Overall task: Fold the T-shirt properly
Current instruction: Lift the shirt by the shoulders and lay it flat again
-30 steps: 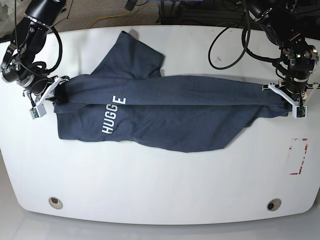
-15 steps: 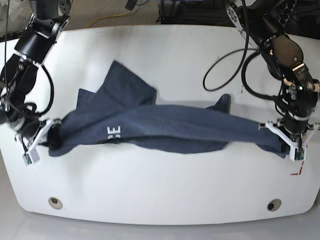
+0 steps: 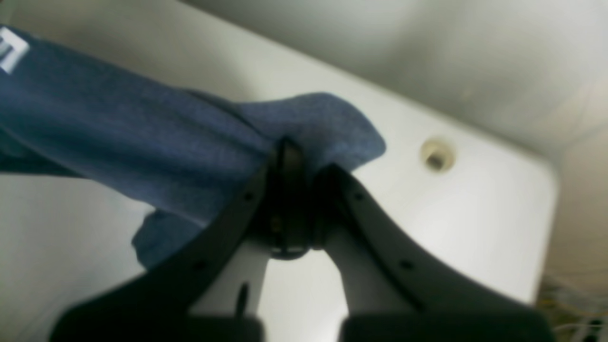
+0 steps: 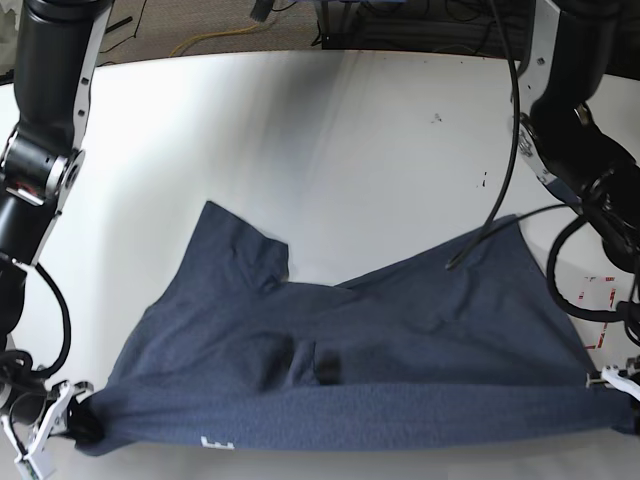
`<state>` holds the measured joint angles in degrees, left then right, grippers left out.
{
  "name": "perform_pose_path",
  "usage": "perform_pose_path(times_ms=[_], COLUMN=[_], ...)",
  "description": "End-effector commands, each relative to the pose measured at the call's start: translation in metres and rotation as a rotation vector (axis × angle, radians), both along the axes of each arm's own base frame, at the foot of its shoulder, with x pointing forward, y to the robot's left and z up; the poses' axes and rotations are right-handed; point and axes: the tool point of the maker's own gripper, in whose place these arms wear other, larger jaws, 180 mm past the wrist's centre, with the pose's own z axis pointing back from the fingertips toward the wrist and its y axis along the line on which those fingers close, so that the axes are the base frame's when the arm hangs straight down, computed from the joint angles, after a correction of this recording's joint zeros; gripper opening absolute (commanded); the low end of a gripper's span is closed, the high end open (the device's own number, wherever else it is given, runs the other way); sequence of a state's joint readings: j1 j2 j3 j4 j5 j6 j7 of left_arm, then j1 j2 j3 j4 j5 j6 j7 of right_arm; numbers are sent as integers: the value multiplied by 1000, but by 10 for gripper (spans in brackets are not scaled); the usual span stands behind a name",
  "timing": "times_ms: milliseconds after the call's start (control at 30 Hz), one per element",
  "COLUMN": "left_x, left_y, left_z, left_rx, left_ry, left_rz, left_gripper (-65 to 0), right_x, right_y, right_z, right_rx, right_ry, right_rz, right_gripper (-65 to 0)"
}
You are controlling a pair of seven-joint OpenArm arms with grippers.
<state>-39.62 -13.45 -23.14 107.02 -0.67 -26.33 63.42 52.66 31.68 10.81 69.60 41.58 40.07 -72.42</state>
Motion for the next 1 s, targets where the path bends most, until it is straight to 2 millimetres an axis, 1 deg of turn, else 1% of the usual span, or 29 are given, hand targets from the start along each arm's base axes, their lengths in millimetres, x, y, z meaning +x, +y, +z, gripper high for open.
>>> perform_pose_path(times_ms=[0,33,100,133,167,233,267,333,367,400,433,467,567,600,633,667,700,800,900,933,967], left_x=[0,1,2,1,1,1,1,-1,-2,-7,-10,-13,-14,-14,-14,-13,-14,-16,-26,-32,-38], left_y=[13,15,19,21,22,21,20,22,21,20,19,17,14,13,12,11,10,1,0,0,0], left_z=[62,76,102,111,122,138,143,141,139,141,142,141,113,99,91,78,62,22,-23,-49,-66], left_rx=[41,46,56,59,68,83,83,77,78,84,89,94,110,116,119,124,129,130,105,94,89], left_ry=[-136,-161,-202,-215,-231,-250,-251,-229,-216,-221,-228,-228,-171,-143,-126,-97,-64,15,101,156,195], left_rz=[20,21,26,27,26,23,25,37,43,51,54,58,60,58,56,54,50,30,24,20,16], left_gripper=[-650,-650,-650,-650,-650,-650,-650,-650,-650,-650,-650,-650,-650,-650,-650,-650,-650,-650,-650,-650,-650], right_x=[7,9,12,13,14,14,14,13,11,10,9,9,7,4,1,-2,-7,-19,-36,-45,-52], right_y=[-8,-6,-1,0,2,2,2,0,-6,-10,-11,-12,-18,-22,-24,-27,-30,-33,-32,-30,-29], right_z=[68,84,106,113,124,138,141,145,142,140,138,131,95,82,72,56,39,3,-37,-53,-66], right_rx=[-36,-56,-78,-82,-88,-92,-91,-92,-102,-109,-114,-118,-104,-89,-82,-75,-70,-71,-44,-24,-10], right_ry=[-135,-158,-186,-197,-214,-235,-239,-240,-222,-210,-202,-185,-116,-101,-87,-61,-33,21,81,105,125], right_rz=[-7,-1,10,13,16,17,16,13,1,-7,-10,-11,-20,-29,-35,-42,-49,-58,-51,-44,-39], right_gripper=[-650,-650,-650,-650,-650,-650,-650,-650,-650,-650,-650,-650,-650,-650,-650,-650,-650,-650,-650,-650,-650])
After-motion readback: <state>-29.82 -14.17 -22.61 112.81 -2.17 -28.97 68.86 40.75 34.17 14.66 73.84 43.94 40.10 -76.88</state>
